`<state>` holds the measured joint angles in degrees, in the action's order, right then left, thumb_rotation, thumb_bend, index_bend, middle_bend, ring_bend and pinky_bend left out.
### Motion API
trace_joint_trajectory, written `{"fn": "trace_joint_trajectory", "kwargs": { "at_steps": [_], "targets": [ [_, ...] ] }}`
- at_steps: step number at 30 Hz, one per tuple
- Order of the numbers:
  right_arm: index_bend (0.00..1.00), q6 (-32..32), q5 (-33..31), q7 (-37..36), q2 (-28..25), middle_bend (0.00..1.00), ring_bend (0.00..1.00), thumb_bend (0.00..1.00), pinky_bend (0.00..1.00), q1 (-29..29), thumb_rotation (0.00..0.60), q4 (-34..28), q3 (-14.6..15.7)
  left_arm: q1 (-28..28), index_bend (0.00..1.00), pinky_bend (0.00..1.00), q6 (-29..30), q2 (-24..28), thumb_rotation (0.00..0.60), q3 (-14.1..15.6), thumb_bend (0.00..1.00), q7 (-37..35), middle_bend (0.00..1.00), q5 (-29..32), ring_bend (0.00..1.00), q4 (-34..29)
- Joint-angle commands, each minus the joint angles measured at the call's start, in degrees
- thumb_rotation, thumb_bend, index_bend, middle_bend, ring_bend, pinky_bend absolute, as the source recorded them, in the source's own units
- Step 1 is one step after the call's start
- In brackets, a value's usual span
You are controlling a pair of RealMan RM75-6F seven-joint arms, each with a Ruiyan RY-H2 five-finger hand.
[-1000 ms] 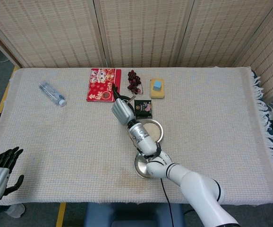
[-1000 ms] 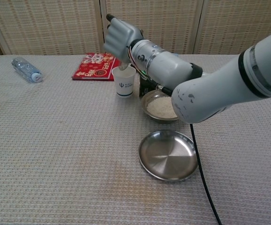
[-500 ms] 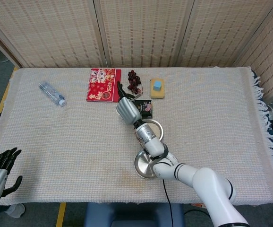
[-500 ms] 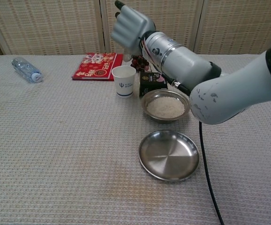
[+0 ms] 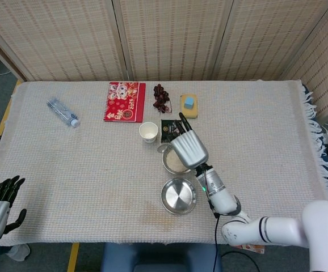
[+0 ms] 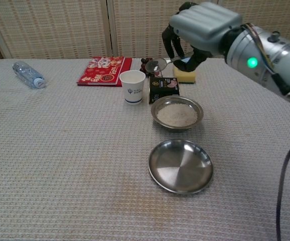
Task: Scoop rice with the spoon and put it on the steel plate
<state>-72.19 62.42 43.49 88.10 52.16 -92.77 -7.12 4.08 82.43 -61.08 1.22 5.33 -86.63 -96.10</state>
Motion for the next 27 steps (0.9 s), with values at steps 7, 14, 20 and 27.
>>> {"fn": "trace_joint_trajectory", "kwargs": {
  "at_steps": [7,14,20,27],
  "targets": [
    [0.89,-0.6,14.4,-12.9,-3.2,0.56,0.14,0.38,0.01,-11.6,0.600,-3.1,12.1,0.5,0.00,0.10,0.5,-0.9,0.600,-0.7,0.42,0.3,0.00,-0.6,0.00,0.5],
    [0.87,5.3,14.1,-16.1,3.3,0.56,0.14,0.38,0.01,-12.6,0.600,4.0,12.0,0.4,0.00,0.10,0.0,-0.8,0.600,-0.2,0.42,0.0,0.00,-0.6,0.00,0.5],
    [0.84,8.4,15.1,-18.6,7.9,0.56,0.14,0.38,0.01,-13.0,0.600,8.9,11.2,0.5,0.00,0.10,-0.5,-0.4,0.600,0.0,0.42,0.3,0.00,-0.6,0.00,-0.1],
    [0.41,10.1,17.1,-18.5,9.0,0.39,0.04,0.37,0.00,-13.3,0.600,11.1,11.0,0.4,0.00,0.10,-0.5,0.1,0.600,0.0,0.42,-0.7,0.00,-0.1,0.00,0.1]
  ]
}}
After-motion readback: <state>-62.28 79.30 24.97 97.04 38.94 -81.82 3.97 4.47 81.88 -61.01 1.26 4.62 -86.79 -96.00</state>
